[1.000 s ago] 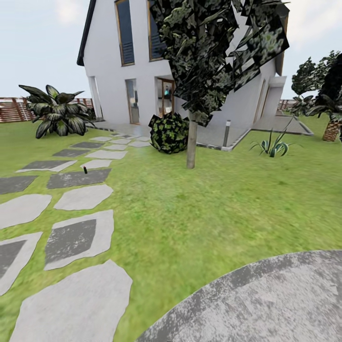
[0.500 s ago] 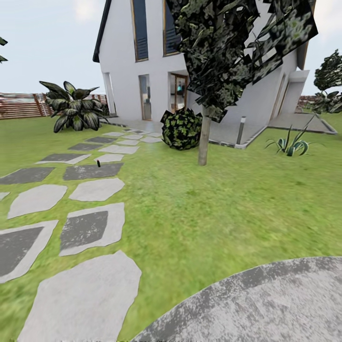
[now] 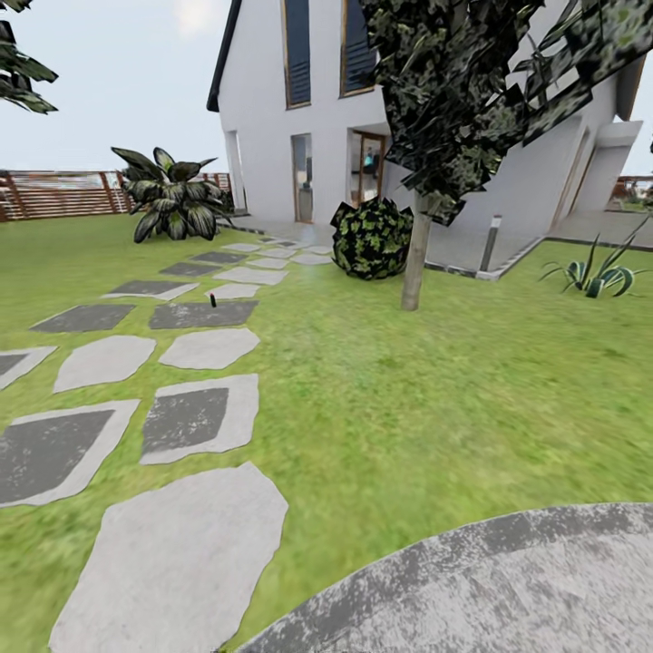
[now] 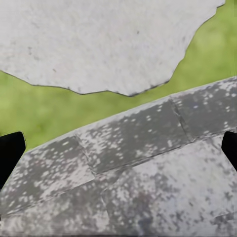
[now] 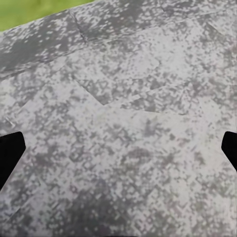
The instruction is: Pick up the pesticide atomizer in the garden and spray insectifuge to fully cover both potted plants in the garden.
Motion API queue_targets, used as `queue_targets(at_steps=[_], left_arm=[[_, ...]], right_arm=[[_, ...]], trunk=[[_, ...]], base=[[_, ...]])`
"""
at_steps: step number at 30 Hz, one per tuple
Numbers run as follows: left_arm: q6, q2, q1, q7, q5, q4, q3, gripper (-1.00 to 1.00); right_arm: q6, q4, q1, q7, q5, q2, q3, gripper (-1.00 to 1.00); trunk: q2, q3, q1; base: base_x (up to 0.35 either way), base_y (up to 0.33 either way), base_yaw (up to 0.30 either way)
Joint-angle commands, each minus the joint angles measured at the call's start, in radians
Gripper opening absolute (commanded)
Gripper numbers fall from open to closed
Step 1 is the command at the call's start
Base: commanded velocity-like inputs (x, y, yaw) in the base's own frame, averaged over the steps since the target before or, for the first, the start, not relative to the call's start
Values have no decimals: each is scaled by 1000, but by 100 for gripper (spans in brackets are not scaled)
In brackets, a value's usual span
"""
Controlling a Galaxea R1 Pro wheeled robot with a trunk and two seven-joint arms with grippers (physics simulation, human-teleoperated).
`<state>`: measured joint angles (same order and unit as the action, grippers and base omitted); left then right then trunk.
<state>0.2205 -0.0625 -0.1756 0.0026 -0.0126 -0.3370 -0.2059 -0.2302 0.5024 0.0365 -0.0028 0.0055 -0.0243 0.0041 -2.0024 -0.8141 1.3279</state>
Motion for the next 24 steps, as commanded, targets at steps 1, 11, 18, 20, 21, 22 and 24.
queue_targets(at_steps=[1, 11, 18, 20, 21, 22, 24], left_arm=[[3, 0, -1, 0, -1, 1, -1, 100], [3, 0, -1, 0, -1, 2, -1, 100], [3, 0, -1, 0, -1, 2, -1, 100], [3, 0, -1, 0, -2, 1, -1, 100], [3, 0, -1, 0, -1, 2, -1, 100], [3, 0, -1, 0, -1, 2, -1, 100], [3, 0, -1, 0, -1, 1, -1, 100]], right_arm=[[-3, -1, 0, 0, 1, 0, 0, 100], [-3, -1, 0, 0, 1, 0, 0, 100], [-3, -1, 0, 0, 0, 0, 0, 100], [-3, 0, 0, 0, 1, 0, 0, 100], [-3, -1, 0, 0, 1, 0, 0, 100], [-3, -1, 0, 0, 1, 0, 0, 100], [-3, -1, 0, 0, 1, 0, 0, 100]], trunk=[[-8, -5, 4], [-78, -50, 42], [-127, -81, 69], [-141, -89, 77], [-148, -94, 80], [-155, -98, 84], [-169, -107, 92]], base=[[0, 0, 182], [0, 0, 180], [0, 0, 170], [0, 0, 168], [0, 0, 168], [0, 0, 168], [0, 0, 168]])
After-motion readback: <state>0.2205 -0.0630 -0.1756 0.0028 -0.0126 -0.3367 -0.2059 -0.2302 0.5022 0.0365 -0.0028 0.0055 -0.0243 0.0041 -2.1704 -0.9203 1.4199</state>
